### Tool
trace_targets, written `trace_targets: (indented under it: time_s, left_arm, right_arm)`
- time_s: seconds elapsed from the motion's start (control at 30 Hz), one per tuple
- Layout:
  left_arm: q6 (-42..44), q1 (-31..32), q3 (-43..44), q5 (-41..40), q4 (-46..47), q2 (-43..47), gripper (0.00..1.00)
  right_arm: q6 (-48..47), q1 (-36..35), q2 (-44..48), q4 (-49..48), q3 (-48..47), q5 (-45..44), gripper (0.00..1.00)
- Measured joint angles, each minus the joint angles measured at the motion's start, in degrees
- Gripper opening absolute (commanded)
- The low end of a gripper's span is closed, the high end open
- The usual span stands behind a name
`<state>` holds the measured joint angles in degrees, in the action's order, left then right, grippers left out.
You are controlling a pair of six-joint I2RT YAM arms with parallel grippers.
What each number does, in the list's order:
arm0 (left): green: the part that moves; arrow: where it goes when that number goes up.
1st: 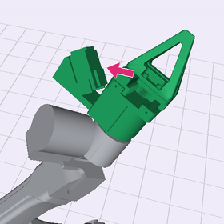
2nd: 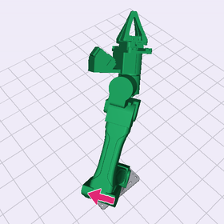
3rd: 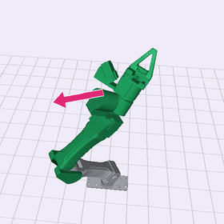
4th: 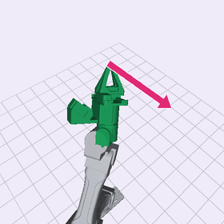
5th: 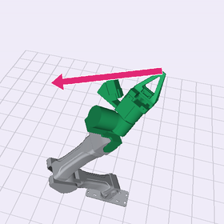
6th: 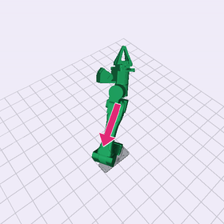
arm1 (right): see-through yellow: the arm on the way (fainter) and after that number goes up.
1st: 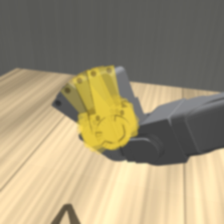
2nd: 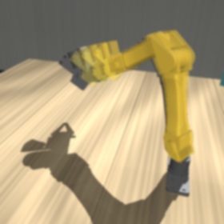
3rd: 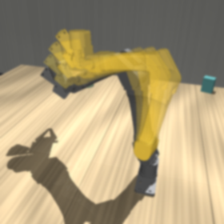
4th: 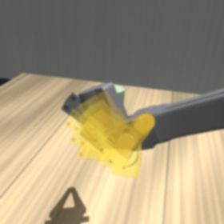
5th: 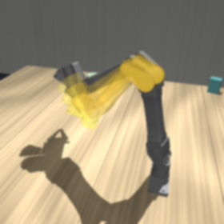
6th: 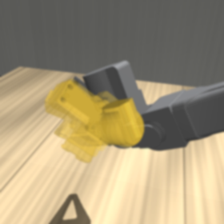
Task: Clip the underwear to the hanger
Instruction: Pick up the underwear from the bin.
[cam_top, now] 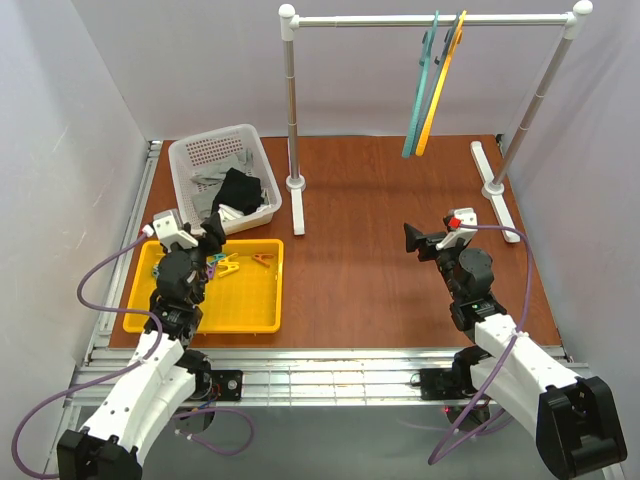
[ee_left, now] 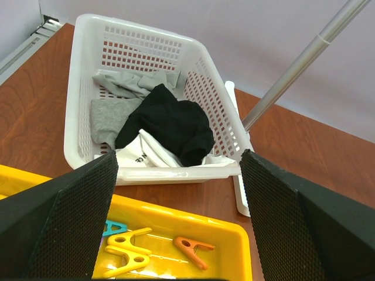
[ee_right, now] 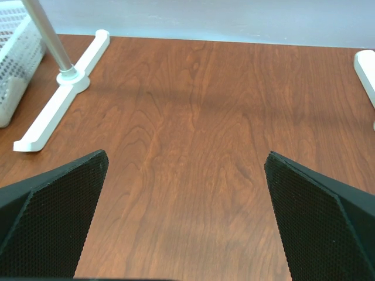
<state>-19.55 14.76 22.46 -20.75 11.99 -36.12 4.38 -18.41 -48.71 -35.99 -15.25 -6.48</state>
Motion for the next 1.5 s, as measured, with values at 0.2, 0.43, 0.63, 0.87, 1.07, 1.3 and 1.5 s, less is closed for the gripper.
trace_targets:
  time_s: [0.2,0.43,0.63,0.87,1.07,1.3,1.5]
  left_arm:
    - [0.2,0.0,0.0,0.0,0.0,-1.2,0.77]
    - [3.1,0.0,3.7,-0.5,0.0,-7.9,0.75]
    - [7.9,-0.4,23.0,-0.5,-1.8,-30.2,0.73]
    - [10.1,-4.9,44.0,6.6,-6.0,-53.8,0.7]
    - [10.0,-6.0,48.3,12.2,-11.3,-65.0,0.68]
    - [9.4,-5.9,49.0,16.9,-12.0,-69.2,0.67]
    - [9.1,-5.9,50.7,17.9,-12.0,-71.8,0.65]
  right_arm:
    - [0.3,0.0,-0.3,1.2,-0.4,-3.4,0.99]
    - [1.0,0.0,-0.9,2.0,-0.7,-5.4,0.99]
    - [1.4,0.0,-4.1,2.1,-2.1,-5.1,0.99]
    - [1.5,0.0,-4.7,2.9,-2.4,-4.9,0.99]
    - [1.7,0.0,-1.9,2.9,-2.4,-4.9,0.99]
    - [2.0,0.0,-2.3,2.9,-2.4,-4.7,0.99]
    - [2.3,0.0,-2.7,2.9,-2.4,-4.5,0.99]
